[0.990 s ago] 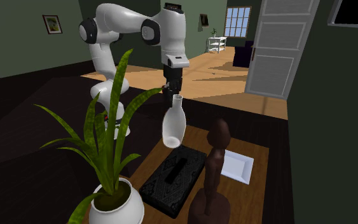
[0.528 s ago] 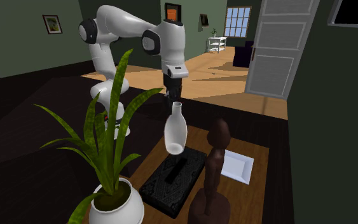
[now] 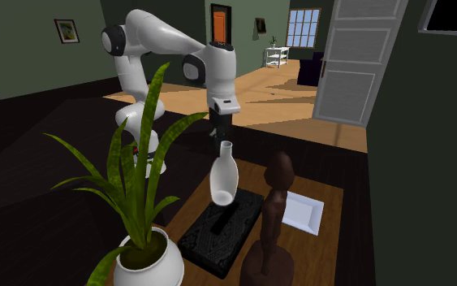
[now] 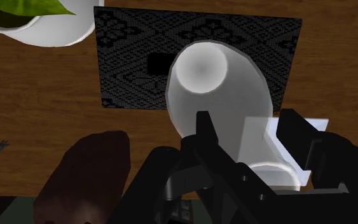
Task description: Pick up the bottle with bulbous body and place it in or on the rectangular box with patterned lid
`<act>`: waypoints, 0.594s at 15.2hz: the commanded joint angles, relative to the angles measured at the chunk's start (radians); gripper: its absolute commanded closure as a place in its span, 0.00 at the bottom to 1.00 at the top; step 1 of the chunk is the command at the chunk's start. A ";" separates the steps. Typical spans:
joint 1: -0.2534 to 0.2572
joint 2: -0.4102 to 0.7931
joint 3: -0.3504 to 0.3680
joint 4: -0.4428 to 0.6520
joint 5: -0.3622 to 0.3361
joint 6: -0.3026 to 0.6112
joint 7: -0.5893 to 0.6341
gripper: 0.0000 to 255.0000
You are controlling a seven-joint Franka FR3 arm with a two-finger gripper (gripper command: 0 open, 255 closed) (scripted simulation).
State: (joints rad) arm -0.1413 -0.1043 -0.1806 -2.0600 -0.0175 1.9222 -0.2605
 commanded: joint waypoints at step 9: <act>-0.001 0.041 -0.003 -0.091 0.007 0.133 -0.006 1.00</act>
State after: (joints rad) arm -0.1418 -0.0674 -0.1828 -2.1426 -0.0112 2.0412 -0.2647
